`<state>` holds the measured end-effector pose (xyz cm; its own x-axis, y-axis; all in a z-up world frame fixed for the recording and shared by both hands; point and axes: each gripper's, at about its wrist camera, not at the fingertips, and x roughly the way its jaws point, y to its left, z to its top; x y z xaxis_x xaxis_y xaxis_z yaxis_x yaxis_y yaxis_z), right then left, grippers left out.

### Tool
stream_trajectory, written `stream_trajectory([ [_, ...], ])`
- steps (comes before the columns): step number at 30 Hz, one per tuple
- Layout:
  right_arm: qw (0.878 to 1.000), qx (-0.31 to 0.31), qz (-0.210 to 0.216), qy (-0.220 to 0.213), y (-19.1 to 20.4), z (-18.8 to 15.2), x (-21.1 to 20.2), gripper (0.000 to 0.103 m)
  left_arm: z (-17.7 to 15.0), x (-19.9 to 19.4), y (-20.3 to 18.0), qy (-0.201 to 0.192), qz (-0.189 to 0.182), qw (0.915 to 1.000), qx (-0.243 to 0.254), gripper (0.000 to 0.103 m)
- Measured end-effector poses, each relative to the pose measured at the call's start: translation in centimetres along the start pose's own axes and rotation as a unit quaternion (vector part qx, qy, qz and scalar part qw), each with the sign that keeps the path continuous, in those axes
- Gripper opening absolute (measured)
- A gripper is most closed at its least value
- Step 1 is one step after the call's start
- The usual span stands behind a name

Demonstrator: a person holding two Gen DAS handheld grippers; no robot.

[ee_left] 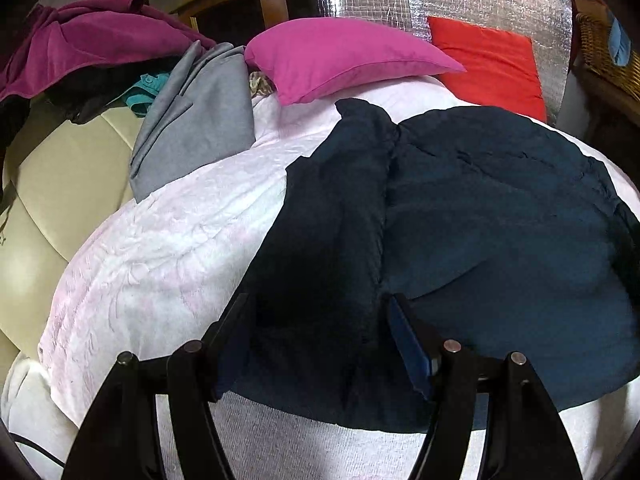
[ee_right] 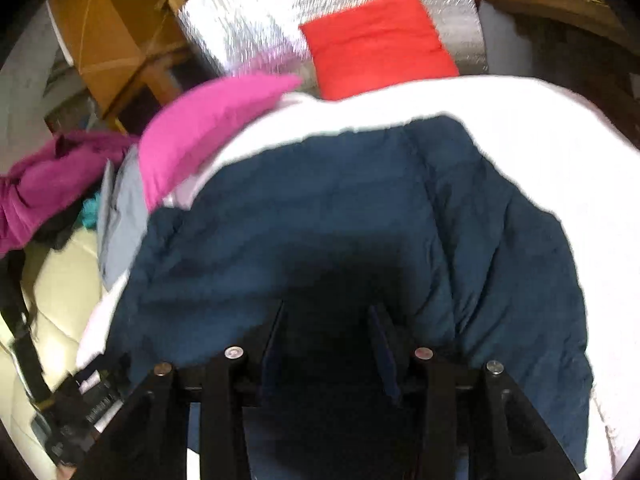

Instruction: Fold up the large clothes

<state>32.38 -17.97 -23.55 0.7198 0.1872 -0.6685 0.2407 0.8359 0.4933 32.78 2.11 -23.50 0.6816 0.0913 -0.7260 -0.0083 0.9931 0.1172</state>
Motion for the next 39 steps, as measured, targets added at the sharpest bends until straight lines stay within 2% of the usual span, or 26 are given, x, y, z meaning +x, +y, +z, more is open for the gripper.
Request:
stream_trajectory([
  [2, 1.0, 0.015, -0.003, -0.006, -0.9, 0.4, -0.3, 0.046, 0.0, 0.0, -0.1, -0.001, 0.004, 1.0, 0.003, 0.07],
  [6, 0.998, 0.039, -0.01, 0.039, -2.9, 0.7, 1.8, 0.045, 0.2, 0.1, -0.2, -0.002, 0.008, 0.9999, 0.005, 0.071],
  [7, 0.999, 0.036, -0.008, 0.039, -2.9, 0.9, 1.8, 0.045, 0.2, 0.1, -0.2, 0.0, 0.008, 1.0, 0.004, 0.071],
  [9, 0.999, 0.035, -0.002, 0.031, -2.9, 1.5, 1.3, 0.045, 0.7, -0.1, 0.2, 0.005, -0.003, 1.0, -0.005, 0.071],
  [12, 0.999, 0.052, 0.013, 0.002, -3.6, 2.6, 0.1, 0.045, 1.9, -0.7, 1.4, -0.018, -0.023, 0.9989, -0.036, 0.071],
  [15, 0.996, 0.083, 0.013, -0.025, -5.1, 4.3, -0.4, 0.045, 2.9, -0.2, 2.3, -0.03, -0.009, 0.998, -0.055, 0.071],
  [17, 0.994, 0.1, -0.001, -0.034, -6.2, 5.6, 0.0, 0.044, 3.2, 1.7, 3.1, 0.0, 0.007, 0.9968, -0.079, 0.071],
  [20, 0.99, 0.136, -0.006, -0.04, -8.0, 7.4, 1.3, 0.046, 3.1, 3.8, 4.1, 0.039, -0.011, 0.9917, -0.122, 0.071],
  [22, 0.986, 0.162, -0.004, -0.028, -9.0, 8.5, 3.1, 0.046, 3.1, 4.2, 4.2, 0.042, -0.015, 0.9905, -0.13, 0.072],
  [24, 0.982, 0.19, -0.007, 0.014, -9.8, 9.3, 6.1, 0.048, 3.2, 4.4, 4.2, 0.046, -0.011, 0.9905, -0.129, 0.074],
  [26, 0.978, 0.198, -0.034, 0.052, -10.1, 9.7, 8.7, 0.05, 3.3, 4.6, 4.6, 0.052, -0.021, 0.9886, -0.14, 0.075],
  [28, 0.98, 0.186, -0.058, 0.046, -9.0, 10.3, 8.5, 0.051, 3.4, 4.8, 5.4, 0.061, -0.04, 0.9838, -0.164, 0.075],
  [29, 0.982, 0.172, -0.069, 0.025, -7.7, 10.7, 7.7, 0.051, 3.5, 4.8, 5.7, 0.062, -0.045, 0.9823, -0.171, 0.075],
  [31, 0.989, 0.136, -0.06, -0.011, -4.8, 11.1, 6.4, 0.051, 3.6, 4.6, 5.7, 0.06, -0.047, 0.9815, -0.176, 0.075],
  [33, 0.994, 0.097, -0.047, -0.029, -1.4, 11.4, 5.8, 0.051, 3.6, 4.1, 5.9, 0.052, -0.046, 0.9813, -0.179, 0.075],
  [34, 0.997, 0.067, -0.023, -0.03, 1.1, 11.6, 6.0, 0.051, 3.6, 3.8, 6.0, 0.045, -0.043, 0.9816, -0.18, 0.075],
  [36, 1.0, 0.012, 0.02, -0.005, 5.8, 11.6, 7.1, 0.051, 3.7, 3.4, 6.1, 0.038, -0.034, 0.9833, -0.175, 0.075],
  [39, 0.995, -0.031, 0.083, 0.043, 11.8, 10.8, 9.7, 0.051, 3.6, 2.7, 6.4, 0.027, -0.004, 0.9861, -0.164, 0.075],
])
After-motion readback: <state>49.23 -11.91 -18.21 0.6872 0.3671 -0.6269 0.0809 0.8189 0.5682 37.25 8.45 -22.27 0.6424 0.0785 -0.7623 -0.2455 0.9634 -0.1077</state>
